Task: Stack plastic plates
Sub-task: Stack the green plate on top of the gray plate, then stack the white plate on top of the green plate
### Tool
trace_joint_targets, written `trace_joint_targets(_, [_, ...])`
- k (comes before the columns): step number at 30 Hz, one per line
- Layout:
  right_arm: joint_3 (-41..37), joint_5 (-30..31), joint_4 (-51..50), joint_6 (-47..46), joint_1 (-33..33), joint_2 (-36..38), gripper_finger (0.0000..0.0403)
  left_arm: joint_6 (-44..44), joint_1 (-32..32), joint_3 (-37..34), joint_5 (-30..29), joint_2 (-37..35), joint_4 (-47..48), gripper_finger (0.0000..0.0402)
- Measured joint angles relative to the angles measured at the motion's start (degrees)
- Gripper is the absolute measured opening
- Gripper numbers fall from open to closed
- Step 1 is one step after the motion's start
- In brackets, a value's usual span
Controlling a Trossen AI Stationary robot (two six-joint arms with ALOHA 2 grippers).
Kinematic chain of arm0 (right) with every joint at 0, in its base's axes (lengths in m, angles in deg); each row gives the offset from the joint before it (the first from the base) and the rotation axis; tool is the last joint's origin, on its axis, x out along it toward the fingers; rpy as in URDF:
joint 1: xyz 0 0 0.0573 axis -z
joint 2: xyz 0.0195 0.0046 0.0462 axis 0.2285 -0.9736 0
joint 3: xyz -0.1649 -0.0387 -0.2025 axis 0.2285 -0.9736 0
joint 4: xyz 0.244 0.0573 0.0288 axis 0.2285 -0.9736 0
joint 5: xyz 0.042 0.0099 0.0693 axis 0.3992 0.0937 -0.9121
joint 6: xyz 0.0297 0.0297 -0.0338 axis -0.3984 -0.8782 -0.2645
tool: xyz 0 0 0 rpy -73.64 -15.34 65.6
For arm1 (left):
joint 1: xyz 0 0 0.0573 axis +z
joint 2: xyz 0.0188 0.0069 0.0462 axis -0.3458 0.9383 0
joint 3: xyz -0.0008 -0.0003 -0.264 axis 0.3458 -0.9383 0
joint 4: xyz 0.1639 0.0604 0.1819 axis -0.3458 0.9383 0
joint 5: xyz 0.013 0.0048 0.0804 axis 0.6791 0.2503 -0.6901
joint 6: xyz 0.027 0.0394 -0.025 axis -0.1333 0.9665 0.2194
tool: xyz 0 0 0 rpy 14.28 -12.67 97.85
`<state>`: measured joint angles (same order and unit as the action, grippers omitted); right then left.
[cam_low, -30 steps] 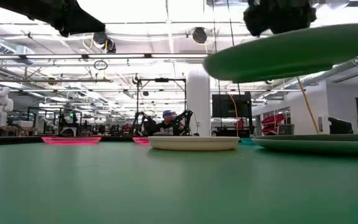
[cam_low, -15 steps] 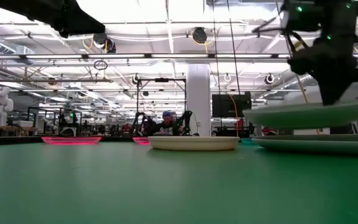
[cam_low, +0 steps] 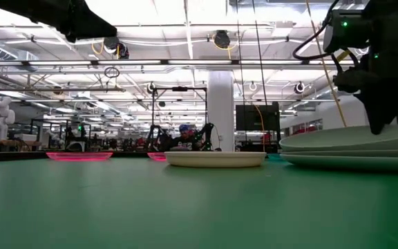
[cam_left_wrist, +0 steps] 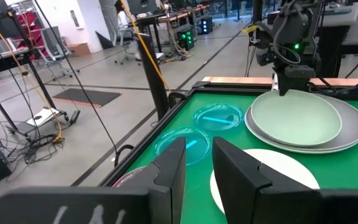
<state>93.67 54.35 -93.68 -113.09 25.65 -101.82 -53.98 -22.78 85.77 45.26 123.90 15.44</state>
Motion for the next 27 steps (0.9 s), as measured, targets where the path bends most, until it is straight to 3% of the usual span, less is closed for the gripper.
trace_joint_targets(14, [1.54, 1.80, -0.36, -1.53, -0.23, 0.19, 0.0125, -7.32, 0.00, 0.01, 0.02, 0.44, 0.05, 0.0088])
trace_joint_targets(19, [2.58, 7.48, 11.37, 3.82, -2.01, 1.01, 0.0132, -15.63, 0.00, 0.02, 0.02, 3.91, 2.27, 0.0088])
trace_joint_targets(27, [2.62, 13.14, 35.27, 25.07, -4.13, 1.05, 0.0132, -28.51, 0.00, 0.02, 0.05, 18.05, 0.74, 0.0088])
